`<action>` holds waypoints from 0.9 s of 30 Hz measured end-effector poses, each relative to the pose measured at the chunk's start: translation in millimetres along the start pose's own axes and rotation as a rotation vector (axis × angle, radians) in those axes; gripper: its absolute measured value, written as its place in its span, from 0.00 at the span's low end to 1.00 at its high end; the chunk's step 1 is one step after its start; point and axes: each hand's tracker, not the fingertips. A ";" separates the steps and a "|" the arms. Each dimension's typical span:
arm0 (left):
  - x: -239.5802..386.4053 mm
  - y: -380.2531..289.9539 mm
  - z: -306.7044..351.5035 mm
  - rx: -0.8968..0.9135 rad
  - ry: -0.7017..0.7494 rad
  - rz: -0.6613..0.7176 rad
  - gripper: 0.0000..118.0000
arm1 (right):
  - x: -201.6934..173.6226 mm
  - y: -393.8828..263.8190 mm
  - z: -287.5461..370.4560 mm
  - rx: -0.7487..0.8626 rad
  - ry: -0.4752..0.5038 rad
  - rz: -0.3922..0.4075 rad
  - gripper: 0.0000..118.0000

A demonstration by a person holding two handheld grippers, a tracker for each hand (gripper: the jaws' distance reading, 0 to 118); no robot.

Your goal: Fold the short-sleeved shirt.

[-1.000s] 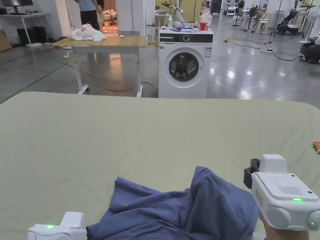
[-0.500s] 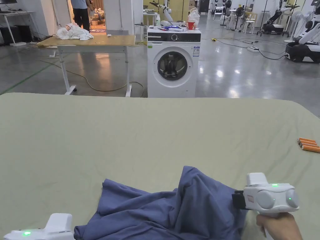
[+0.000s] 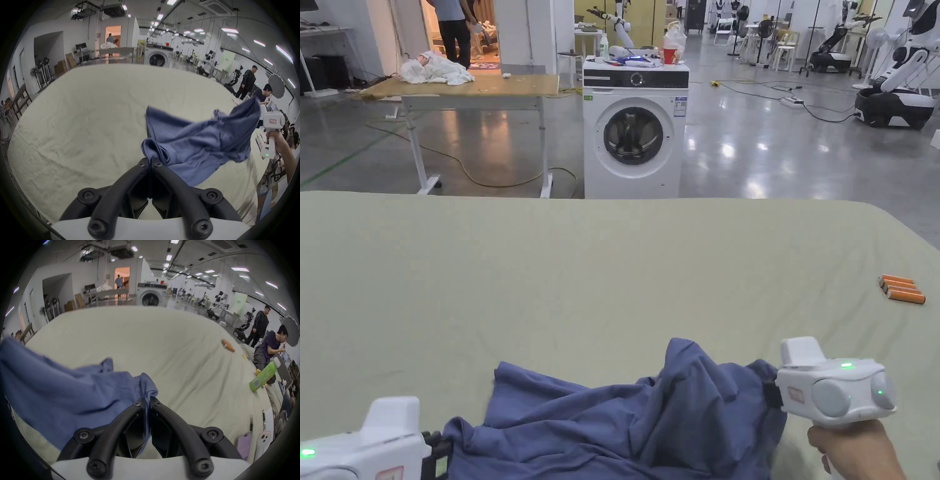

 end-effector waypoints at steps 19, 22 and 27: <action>-2.5 255.6 124.9 0.527 0.106 -0.100 0.00 | 43.7 185.1 201.9 0.554 -0.185 -0.013 0.03; -5.3 290.3 132.9 0.564 0.122 -0.083 0.00 | 40.1 223.0 217.4 0.604 -0.197 -0.016 0.03; -10.9 338.8 141.4 0.606 0.173 -0.109 0.00 | 32.0 286.2 233.8 0.679 -0.251 0.021 0.03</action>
